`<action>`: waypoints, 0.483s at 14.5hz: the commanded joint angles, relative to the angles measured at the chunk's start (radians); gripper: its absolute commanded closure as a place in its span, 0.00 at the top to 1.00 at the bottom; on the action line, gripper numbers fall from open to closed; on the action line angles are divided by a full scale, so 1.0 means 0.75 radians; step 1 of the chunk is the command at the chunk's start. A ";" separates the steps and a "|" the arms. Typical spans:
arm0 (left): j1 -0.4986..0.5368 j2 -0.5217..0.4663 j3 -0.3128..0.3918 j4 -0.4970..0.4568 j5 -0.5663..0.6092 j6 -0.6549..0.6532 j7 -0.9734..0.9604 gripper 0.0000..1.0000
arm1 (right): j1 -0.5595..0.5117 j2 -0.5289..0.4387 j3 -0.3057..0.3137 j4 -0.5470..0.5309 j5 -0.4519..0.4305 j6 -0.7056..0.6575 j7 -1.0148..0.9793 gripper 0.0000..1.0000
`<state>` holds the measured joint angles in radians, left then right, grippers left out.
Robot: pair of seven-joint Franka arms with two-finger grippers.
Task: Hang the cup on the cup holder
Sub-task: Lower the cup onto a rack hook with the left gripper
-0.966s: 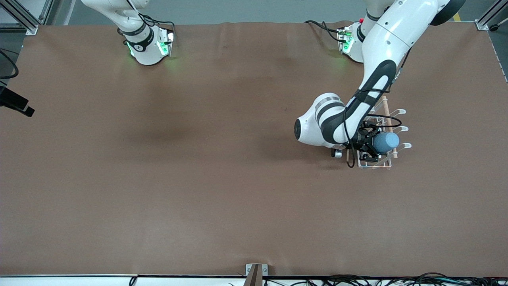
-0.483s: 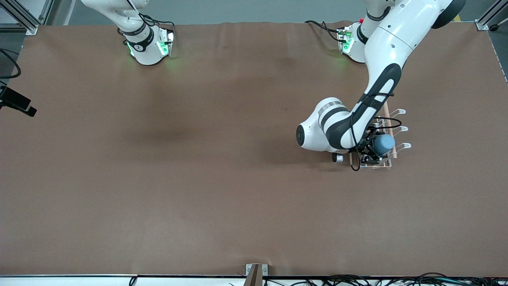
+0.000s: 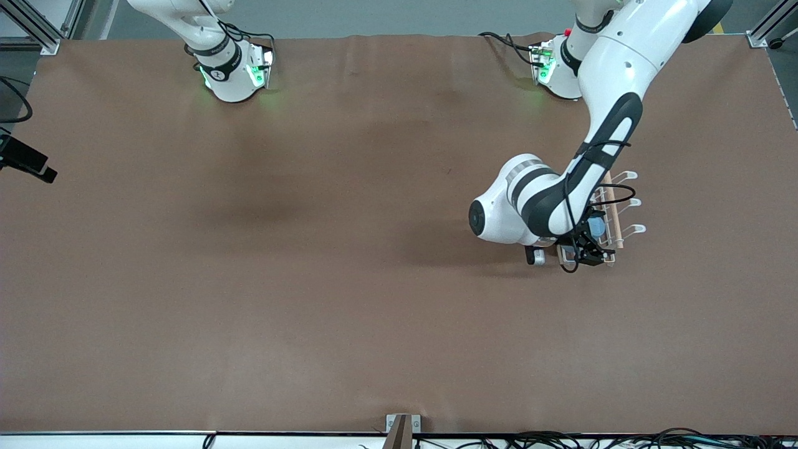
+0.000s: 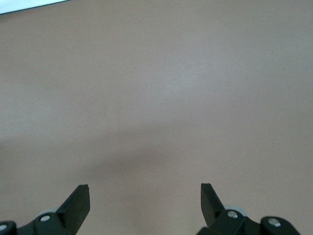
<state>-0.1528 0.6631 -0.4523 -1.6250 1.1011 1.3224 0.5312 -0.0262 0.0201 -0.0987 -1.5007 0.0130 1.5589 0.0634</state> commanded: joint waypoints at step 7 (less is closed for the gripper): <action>0.107 -0.231 0.043 0.103 -0.491 0.181 -0.783 1.00 | 0.008 -0.013 -0.005 0.007 0.001 -0.009 -0.013 1.00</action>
<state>-0.1343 0.5595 -0.4299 -1.5420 0.8456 1.3995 0.0373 -0.0259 0.0201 -0.0986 -1.4994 0.0130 1.5589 0.0633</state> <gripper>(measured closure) 0.000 0.000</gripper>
